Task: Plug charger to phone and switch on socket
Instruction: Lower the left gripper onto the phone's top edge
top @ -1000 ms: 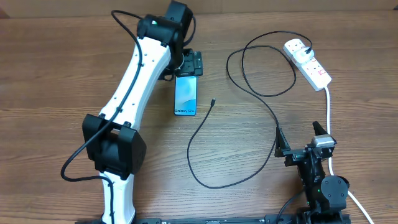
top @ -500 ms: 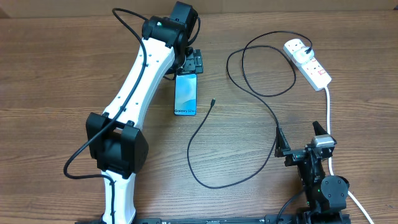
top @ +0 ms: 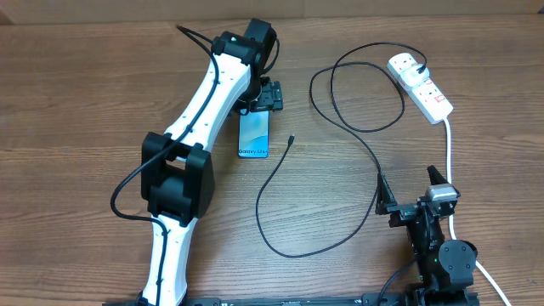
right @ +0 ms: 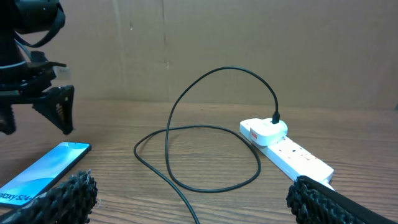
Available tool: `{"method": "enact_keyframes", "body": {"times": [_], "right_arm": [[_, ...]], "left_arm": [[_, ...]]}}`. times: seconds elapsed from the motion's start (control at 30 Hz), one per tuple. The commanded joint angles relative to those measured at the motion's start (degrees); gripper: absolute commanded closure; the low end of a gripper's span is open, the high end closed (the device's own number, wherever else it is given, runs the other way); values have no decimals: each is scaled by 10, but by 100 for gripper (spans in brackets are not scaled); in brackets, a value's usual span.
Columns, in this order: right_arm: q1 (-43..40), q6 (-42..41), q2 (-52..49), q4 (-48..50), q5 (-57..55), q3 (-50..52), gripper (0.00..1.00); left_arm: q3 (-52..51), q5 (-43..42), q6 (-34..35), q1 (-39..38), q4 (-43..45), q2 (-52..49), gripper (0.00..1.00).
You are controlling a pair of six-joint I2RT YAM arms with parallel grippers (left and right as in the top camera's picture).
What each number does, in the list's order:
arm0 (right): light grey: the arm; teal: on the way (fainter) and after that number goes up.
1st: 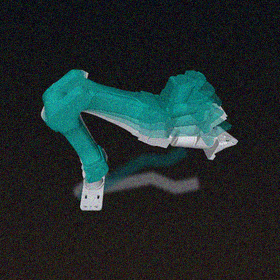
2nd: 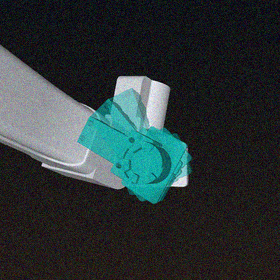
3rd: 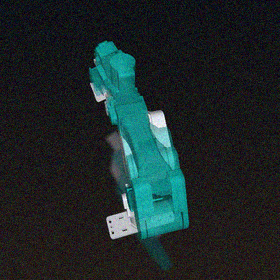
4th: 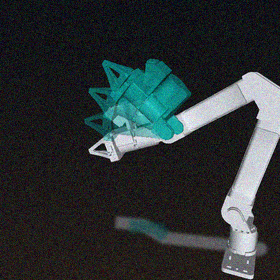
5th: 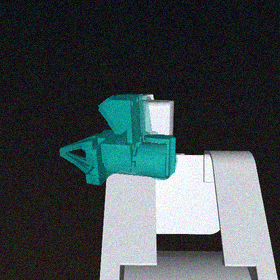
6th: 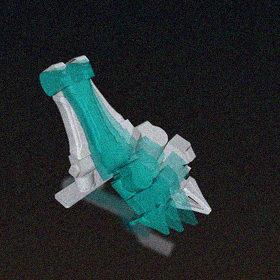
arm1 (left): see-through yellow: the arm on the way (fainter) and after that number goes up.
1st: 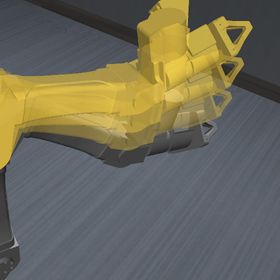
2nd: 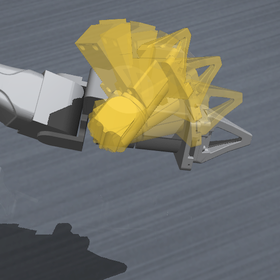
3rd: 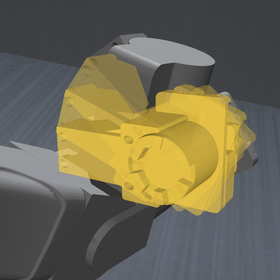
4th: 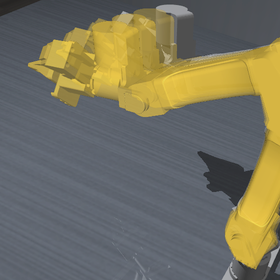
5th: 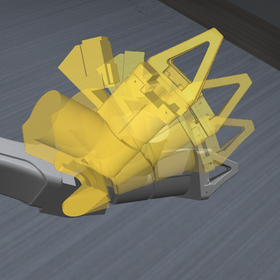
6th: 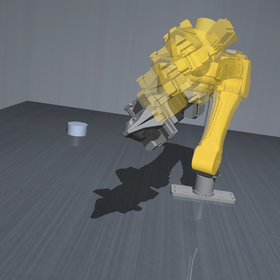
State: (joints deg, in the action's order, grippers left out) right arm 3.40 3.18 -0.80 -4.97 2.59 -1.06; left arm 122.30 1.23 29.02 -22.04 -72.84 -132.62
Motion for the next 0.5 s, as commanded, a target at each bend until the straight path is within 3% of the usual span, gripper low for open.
{"method": "enact_keyframes", "body": {"times": [0.0, 0.47], "right_arm": [[-2, -1, 3, 3, 0, 6, 0], [-2, -1, 3, 3, 0, 6, 0]], "left_arm": [[9, -40, -55, -2, 7, -29, 0], [-8, -36, -74, -5, -8, -40, 0]]}}
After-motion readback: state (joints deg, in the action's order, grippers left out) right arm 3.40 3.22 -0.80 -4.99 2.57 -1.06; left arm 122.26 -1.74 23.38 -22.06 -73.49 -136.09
